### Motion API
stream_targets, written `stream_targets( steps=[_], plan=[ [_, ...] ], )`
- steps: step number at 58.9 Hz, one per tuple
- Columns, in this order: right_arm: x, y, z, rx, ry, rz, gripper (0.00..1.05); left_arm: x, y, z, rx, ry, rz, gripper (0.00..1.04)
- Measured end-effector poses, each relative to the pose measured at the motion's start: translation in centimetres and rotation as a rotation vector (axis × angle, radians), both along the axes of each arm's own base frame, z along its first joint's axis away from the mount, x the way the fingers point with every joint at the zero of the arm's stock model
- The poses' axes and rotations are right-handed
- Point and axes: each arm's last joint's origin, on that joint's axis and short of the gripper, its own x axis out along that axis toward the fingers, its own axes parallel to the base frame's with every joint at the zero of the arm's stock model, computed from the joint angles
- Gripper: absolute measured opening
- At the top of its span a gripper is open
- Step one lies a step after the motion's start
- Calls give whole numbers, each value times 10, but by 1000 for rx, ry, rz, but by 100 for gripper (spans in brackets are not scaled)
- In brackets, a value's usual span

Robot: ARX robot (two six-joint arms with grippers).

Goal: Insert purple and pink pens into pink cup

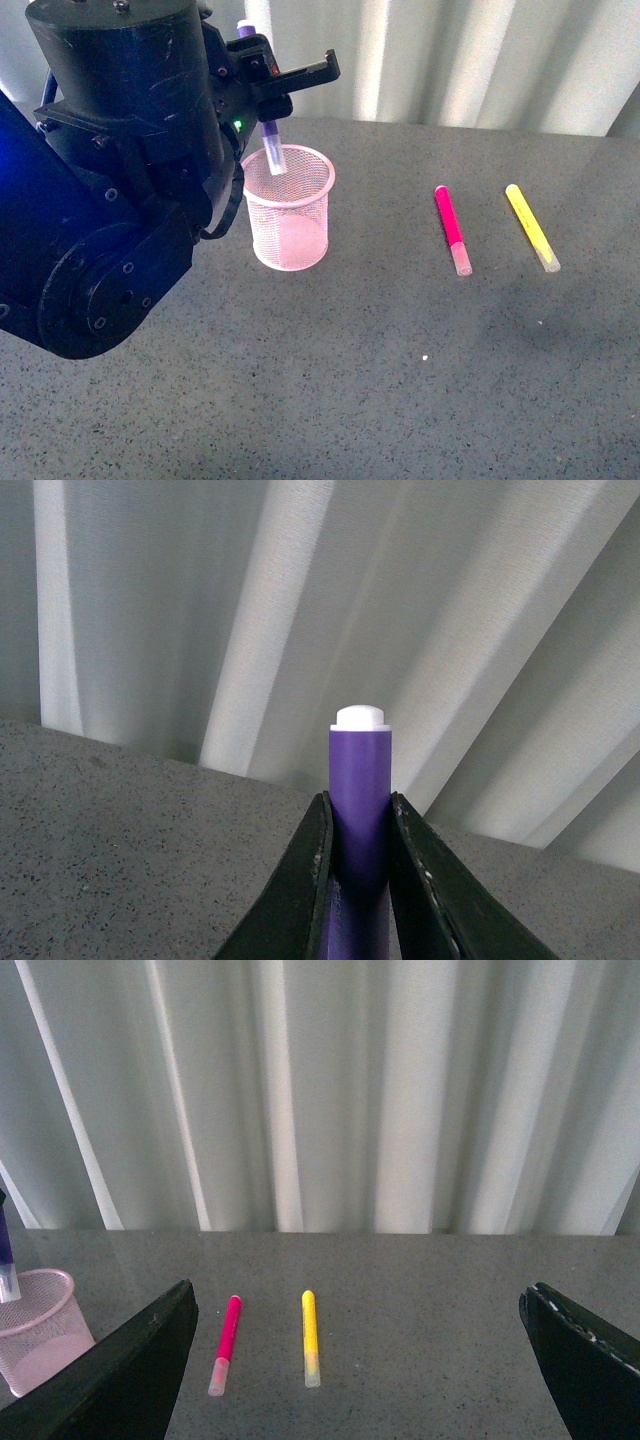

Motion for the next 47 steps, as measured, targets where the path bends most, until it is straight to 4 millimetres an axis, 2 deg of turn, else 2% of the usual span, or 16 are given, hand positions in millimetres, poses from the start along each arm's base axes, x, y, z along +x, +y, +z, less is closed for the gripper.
stream_targets(
  steps=[12,24,28,34,39,43,47],
  plan=[
    [0,0,0,0,0,0,98,1,0,-7,10,46,-3,13],
    [0,0,0,0,0,0,98,1,0,-9,5,82,-25,47],
    [0,0,0,0,0,0,98,-3,3,1,10,75,-36,63],
    [0,0,0,0,0,0,98,-7,10,19,18,95,-32,79],
    [0,0,0,0,0,0,98,-17,23,46,103,148,-46,98],
    [0,0,0,0,0,0,98,-35,35,64,259,246,-105,97],
    [0,0,0,0,0,0,98,-57,48,73,394,341,-153,98]
  ],
)
